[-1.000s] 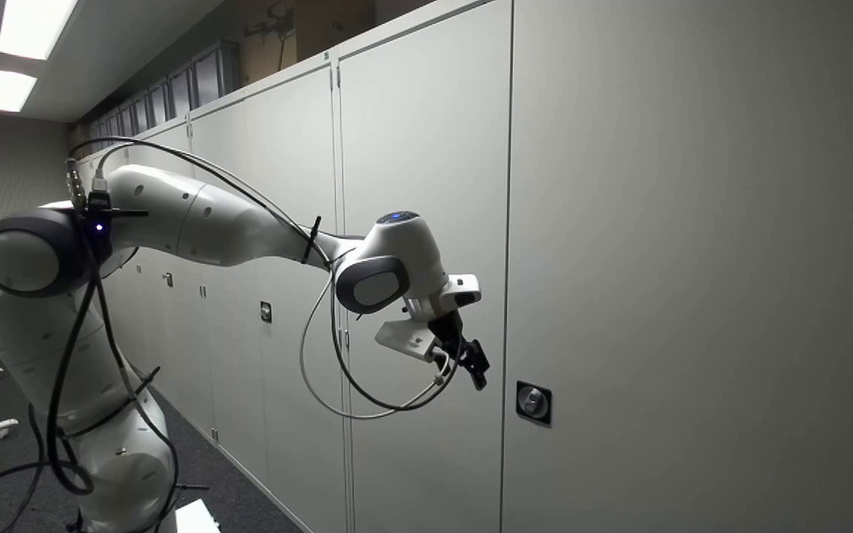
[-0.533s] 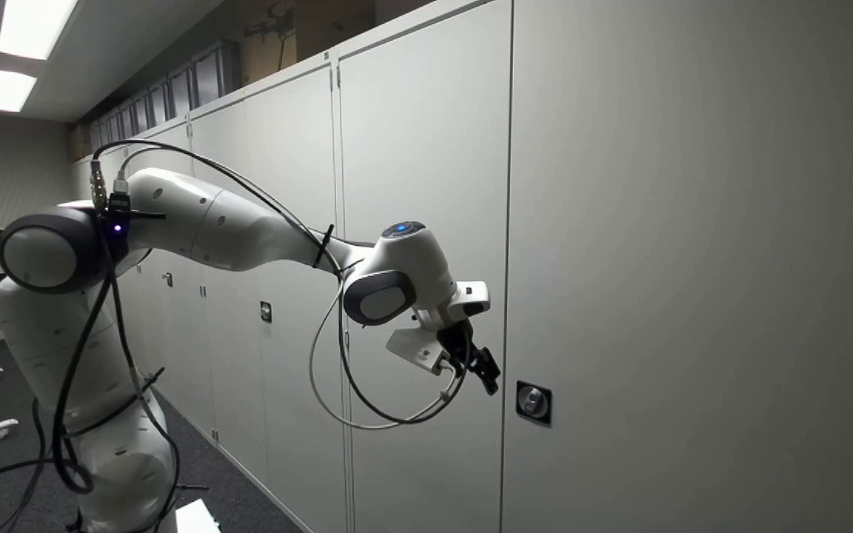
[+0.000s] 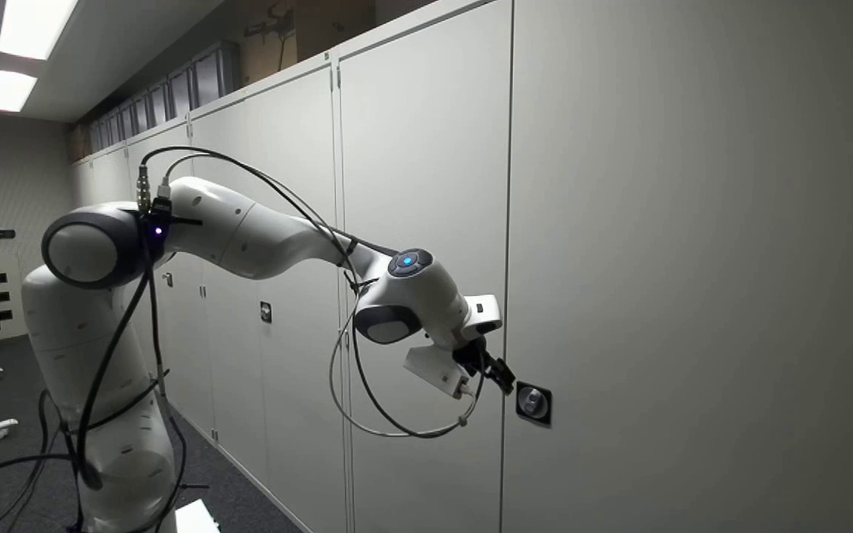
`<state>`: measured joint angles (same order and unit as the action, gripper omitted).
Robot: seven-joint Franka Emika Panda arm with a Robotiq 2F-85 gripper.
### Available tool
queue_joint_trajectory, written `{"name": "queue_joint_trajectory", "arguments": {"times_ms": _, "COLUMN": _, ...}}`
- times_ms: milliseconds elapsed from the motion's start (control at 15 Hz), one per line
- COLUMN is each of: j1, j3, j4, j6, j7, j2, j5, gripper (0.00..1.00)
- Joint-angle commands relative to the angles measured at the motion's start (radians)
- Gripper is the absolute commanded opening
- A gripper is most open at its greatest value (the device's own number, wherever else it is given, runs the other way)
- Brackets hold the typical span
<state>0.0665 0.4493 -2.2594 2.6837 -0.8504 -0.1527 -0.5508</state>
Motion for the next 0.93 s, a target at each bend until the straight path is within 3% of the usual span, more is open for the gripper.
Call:
{"name": "queue_joint_trajectory", "arguments": {"times_ms": 0, "j1": -0.048, "j3": 0.037, "j4": 0.053, "j6": 0.057, "j7": -0.18, "j2": 0.076, "j5": -0.208, "gripper": 1.0}}
{"name": "queue_joint_trajectory", "arguments": {"times_ms": 467, "j1": -0.042, "j3": 0.028, "j4": 0.145, "j6": 0.032, "j7": -0.439, "j2": 0.197, "j5": -0.579, "gripper": 1.0}}
{"name": "queue_joint_trajectory", "arguments": {"times_ms": 867, "j1": -0.03, "j3": 0.012, "j4": 0.218, "j6": 0.013, "j7": -0.56, "j2": 0.32, "j5": -0.718, "gripper": 1.0}}
